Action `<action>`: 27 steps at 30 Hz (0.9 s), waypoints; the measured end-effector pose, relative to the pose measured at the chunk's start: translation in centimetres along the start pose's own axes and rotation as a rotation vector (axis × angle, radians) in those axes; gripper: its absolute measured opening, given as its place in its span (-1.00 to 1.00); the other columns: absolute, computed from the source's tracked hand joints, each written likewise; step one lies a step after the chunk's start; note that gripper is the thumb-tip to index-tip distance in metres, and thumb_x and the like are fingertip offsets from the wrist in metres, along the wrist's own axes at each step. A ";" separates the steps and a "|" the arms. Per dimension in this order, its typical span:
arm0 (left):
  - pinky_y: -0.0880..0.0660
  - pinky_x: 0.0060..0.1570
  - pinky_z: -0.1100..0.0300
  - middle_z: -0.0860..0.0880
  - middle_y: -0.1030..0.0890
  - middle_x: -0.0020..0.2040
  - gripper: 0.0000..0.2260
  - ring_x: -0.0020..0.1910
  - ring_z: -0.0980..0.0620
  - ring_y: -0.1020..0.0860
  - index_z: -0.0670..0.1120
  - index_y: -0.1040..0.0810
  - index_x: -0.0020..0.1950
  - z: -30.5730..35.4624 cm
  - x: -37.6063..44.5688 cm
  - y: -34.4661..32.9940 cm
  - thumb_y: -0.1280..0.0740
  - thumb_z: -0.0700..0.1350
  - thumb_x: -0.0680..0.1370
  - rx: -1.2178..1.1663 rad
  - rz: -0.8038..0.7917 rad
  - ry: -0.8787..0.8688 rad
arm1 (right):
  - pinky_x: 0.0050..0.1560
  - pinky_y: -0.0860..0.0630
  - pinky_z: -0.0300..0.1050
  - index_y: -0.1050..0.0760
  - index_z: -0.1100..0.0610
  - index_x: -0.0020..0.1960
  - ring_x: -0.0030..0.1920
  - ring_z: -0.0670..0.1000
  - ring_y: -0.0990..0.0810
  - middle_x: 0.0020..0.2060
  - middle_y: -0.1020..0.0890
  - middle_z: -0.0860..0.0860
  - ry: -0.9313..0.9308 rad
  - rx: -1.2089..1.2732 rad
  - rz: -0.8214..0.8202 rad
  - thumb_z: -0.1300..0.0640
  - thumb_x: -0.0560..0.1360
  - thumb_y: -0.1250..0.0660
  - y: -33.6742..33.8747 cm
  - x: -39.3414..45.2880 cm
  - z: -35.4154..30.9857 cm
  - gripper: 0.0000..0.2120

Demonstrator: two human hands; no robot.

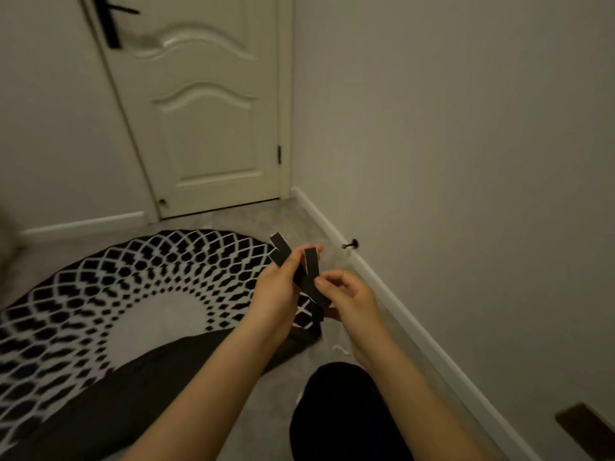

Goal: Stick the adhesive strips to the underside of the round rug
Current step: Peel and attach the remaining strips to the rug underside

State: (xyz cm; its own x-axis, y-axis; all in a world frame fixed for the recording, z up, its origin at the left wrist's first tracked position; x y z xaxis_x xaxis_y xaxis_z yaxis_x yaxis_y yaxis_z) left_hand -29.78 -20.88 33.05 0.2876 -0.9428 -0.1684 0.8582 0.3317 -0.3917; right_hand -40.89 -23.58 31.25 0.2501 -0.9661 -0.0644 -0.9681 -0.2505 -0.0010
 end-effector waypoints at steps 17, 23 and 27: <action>-0.32 -0.44 0.25 0.00 -0.44 -0.35 -0.78 -0.48 0.12 -0.32 -0.14 -0.49 0.18 1.8 -3.1 30.4 -0.13 -0.21 0.61 -0.206 0.602 -0.023 | -0.38 -0.35 -0.32 -0.42 0.02 0.01 -0.38 -0.13 -0.39 -0.29 -0.54 -0.01 -0.005 -0.177 -0.546 0.15 0.61 -0.13 -27.2 5.0 5.4 -0.89; -0.23 -0.58 0.31 0.05 -0.34 -0.47 -0.81 -0.55 0.15 -0.26 -0.16 -0.52 0.13 -0.4 -0.9 31.1 -0.22 -0.13 0.59 -0.123 0.483 0.134 | -0.18 -0.34 -0.32 -0.56 0.08 -0.09 -0.21 -0.18 -0.46 -0.27 -0.51 -0.14 -0.015 -0.203 -0.434 0.02 0.58 -0.17 -25.5 8.1 6.0 -0.77; -0.22 -0.57 0.32 0.04 -0.35 -0.46 -0.82 -0.54 0.15 -0.25 -0.14 -0.54 0.07 0.2 -0.6 32.2 -0.31 -0.10 0.52 -0.104 0.493 0.110 | -0.05 -0.44 -0.35 -0.54 -0.20 0.01 -0.03 -0.31 -0.53 -0.06 -0.58 -0.28 0.057 -0.290 -0.554 0.08 0.49 -0.32 -25.7 8.3 5.7 -0.81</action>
State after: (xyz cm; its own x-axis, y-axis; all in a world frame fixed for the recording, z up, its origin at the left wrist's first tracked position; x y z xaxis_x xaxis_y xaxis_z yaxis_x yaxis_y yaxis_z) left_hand -2.29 -9.64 20.70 0.5961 -0.6663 -0.4481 0.5834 0.7428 -0.3284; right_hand -14.01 -24.81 25.10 0.7218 -0.6876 -0.0790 -0.6527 -0.7143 0.2526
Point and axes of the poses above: each hand's wrist, its own x-axis towards the middle knuckle, its own y-axis out of the back of the hand, z = x × y, the point moved 9 cm from there along x, towards the middle knuckle
